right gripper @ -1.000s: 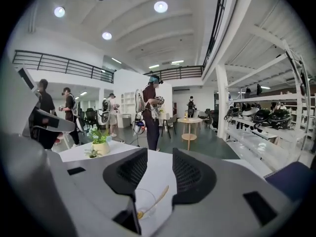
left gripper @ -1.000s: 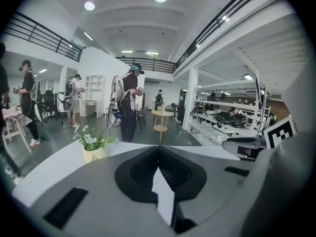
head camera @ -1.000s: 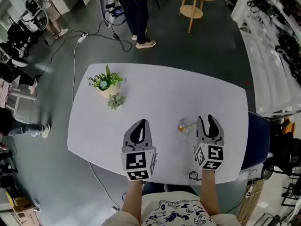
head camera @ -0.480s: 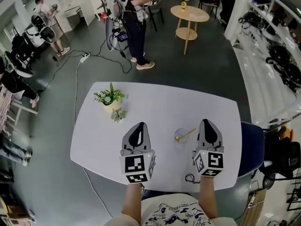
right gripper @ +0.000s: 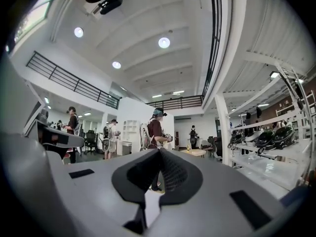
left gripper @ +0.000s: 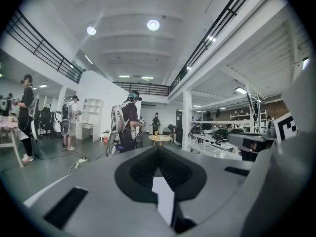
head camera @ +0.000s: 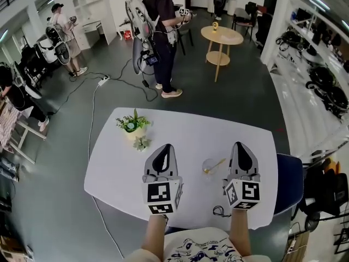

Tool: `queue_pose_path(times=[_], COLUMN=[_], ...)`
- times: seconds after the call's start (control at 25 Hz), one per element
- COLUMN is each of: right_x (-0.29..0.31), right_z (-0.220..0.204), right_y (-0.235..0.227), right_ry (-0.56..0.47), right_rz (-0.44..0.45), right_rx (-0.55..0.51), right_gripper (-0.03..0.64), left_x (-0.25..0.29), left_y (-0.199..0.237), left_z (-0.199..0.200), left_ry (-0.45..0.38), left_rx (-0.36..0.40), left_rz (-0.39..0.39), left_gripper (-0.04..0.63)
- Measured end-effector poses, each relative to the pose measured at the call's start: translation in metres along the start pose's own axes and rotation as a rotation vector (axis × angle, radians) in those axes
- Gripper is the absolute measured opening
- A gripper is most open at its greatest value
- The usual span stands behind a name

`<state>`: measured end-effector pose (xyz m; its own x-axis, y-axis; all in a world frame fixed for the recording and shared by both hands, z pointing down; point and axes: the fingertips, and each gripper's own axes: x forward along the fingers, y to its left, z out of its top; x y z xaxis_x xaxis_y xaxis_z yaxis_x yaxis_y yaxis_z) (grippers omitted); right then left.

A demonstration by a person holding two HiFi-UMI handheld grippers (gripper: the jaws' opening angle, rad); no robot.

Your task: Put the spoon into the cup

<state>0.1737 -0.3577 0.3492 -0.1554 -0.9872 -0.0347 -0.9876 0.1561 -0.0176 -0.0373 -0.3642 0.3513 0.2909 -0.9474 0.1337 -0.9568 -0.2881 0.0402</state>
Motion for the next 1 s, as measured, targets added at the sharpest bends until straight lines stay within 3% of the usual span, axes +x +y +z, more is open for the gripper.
queue_pose_path(times=[0.36, 1.0], right_x=[-0.01, -0.016], right_z=[0.018, 0.022], right_y=[0.002, -0.004], right_ry=[-0.05, -0.059], right_rz=[0.001, -0.016], right_rx=[-0.002, 0.004], right_gripper=[0.011, 0.011], left_x=[-0.012, -0.013], left_y=[-0.001, -0.011], left_z=[0.014, 0.016], left_ry=[-0.046, -0.05], left_rx=[0.01, 0.012], left_rz=[0.003, -0.019], left_gripper=[0.014, 0.014])
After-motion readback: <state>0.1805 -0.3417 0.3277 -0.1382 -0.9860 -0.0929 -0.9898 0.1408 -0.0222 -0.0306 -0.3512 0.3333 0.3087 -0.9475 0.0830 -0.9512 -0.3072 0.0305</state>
